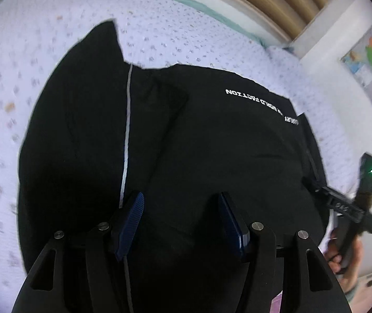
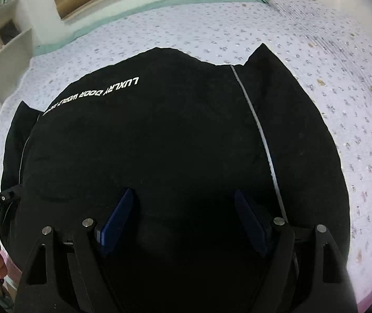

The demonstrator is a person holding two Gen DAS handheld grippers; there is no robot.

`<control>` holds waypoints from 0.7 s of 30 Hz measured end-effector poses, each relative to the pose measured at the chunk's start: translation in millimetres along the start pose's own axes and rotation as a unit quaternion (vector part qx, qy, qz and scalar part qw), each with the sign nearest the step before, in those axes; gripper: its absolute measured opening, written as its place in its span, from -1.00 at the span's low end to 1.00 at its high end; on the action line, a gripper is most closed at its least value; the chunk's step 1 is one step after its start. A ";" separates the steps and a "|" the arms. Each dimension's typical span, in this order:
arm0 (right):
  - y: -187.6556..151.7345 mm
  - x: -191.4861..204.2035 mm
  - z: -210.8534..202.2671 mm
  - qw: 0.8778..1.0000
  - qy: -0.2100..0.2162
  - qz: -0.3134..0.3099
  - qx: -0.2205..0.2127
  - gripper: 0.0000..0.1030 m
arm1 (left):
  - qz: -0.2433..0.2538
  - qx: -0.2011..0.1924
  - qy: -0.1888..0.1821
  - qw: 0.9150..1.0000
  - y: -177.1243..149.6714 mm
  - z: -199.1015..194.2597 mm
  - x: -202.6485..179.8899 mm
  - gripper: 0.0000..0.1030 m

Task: Fold large clothes

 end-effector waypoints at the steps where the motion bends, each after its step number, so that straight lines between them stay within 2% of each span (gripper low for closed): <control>1: 0.5 1.7 -3.9 1.000 -0.005 -0.001 -0.002 0.56 | 0.012 -0.010 0.021 1.000 1.0 -5.4 -7.6 0.17; 2: 0.6 3.7 -12.1 1.000 -0.006 -0.002 -0.011 0.56 | 0.028 -0.029 0.046 0.998 0.6 -16.1 -16.7 0.17; 6: -5.2 10.9 -61.1 0.998 0.005 0.004 -0.063 0.57 | 0.076 -0.092 0.102 0.988 -2.8 -56.8 -50.2 0.18; 9: -5.9 16.6 -108.2 0.993 0.018 0.009 -0.113 0.64 | 0.107 -0.141 0.166 0.970 -6.0 -107.8 -75.6 0.23; 11: -8.0 24.6 -140.5 0.989 0.008 0.006 -0.150 0.69 | 0.121 -0.182 0.189 0.957 -10.5 -138.8 -89.7 0.48; 15: -9.7 44.5 -176.6 0.980 -0.027 -0.005 -0.196 0.79 | 0.132 -0.245 0.205 0.938 -21.3 -186.8 -108.5 0.55; 17: -16.0 52.2 -184.4 0.978 -0.033 -0.011 -0.204 0.80 | 0.133 -0.261 0.212 0.932 -26.2 -197.3 -114.8 0.56; 21: -29.8 75.8 -193.8 0.975 -0.054 -0.037 -0.211 0.80 | 0.125 -0.260 0.201 0.936 -31.5 -203.4 -115.4 0.56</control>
Point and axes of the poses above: each gripper's, at about its wrist camera, not at the fingertips, and z roughly the way its jaws point, x to its left, y to its top, the point moved 1 cm from there along z, roughly the way its jaws point, and after that the axes turned 4 degrees about z, right-handed, at the moved point
